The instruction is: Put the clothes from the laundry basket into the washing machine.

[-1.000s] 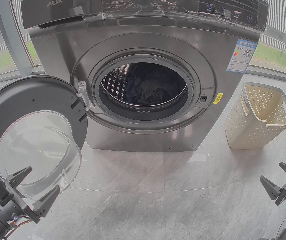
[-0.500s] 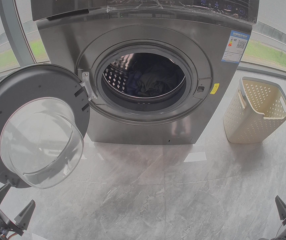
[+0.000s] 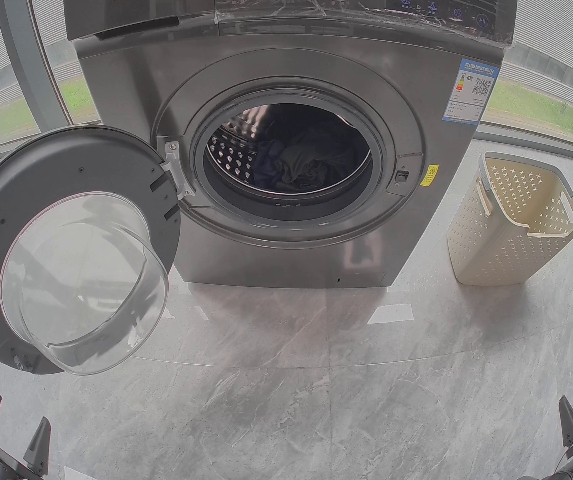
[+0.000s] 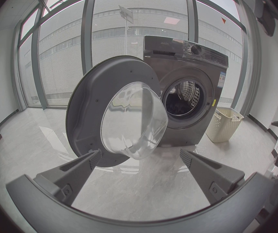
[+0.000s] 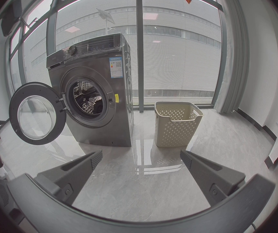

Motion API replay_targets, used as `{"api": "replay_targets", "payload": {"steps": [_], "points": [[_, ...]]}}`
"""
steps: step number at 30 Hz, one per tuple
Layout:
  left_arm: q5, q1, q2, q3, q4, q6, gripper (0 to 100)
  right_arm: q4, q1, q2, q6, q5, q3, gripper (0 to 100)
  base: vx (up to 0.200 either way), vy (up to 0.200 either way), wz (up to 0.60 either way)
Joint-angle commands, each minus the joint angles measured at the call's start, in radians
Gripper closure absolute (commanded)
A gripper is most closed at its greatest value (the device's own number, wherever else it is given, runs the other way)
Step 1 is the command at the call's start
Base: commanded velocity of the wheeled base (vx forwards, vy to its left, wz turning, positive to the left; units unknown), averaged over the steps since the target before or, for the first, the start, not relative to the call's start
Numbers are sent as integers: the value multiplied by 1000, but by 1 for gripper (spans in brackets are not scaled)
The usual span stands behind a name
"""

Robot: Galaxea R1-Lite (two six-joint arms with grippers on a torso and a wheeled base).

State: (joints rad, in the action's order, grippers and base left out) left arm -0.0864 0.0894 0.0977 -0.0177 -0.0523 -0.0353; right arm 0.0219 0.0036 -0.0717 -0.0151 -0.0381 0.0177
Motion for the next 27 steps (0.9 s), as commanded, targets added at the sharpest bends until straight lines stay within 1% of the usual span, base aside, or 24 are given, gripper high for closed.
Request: {"api": "replay_targets", "payload": {"steps": [1,3,4,5,6,10,13,17,21,25,27], "points": [[59,-92,-95,18,55,26,0,-17,-10,64,26,30,-18,0,0,0,0],[59,-91,-95,18,54,22,0,-17,-11,62,24,37,-18,0,0,0,0],[59,-91,-95,18,54,23,0,-17,-14,61,34,49,-18,0,0,0,0],[59,-92,-95,18,55,25,0,-17,-14,61,35,55,-18,0,0,0,0],[60,-92,-95,18,54,31,0,-19,-13,61,35,70,-18,0,0,0,0],[65,-89,-93,18,54,28,0,-19,-10,62,30,72,-18,0,0,0,0],[62,-89,-93,18,54,18,0,-19,-13,61,27,72,-18,0,0,200,0],[63,-89,-93,18,54,18,0,-17,-10,62,21,72,-18,0,0,200,0],[60,-89,-93,16,55,12,0,-19,-11,62,30,72,-18,0,0,200,0],[56,-89,-93,16,55,15,0,-19,-10,62,30,72,-18,0,0,200,0],[56,-89,-93,16,55,11,0,-19,-11,62,29,72,-18,0,0,0,0]]}}
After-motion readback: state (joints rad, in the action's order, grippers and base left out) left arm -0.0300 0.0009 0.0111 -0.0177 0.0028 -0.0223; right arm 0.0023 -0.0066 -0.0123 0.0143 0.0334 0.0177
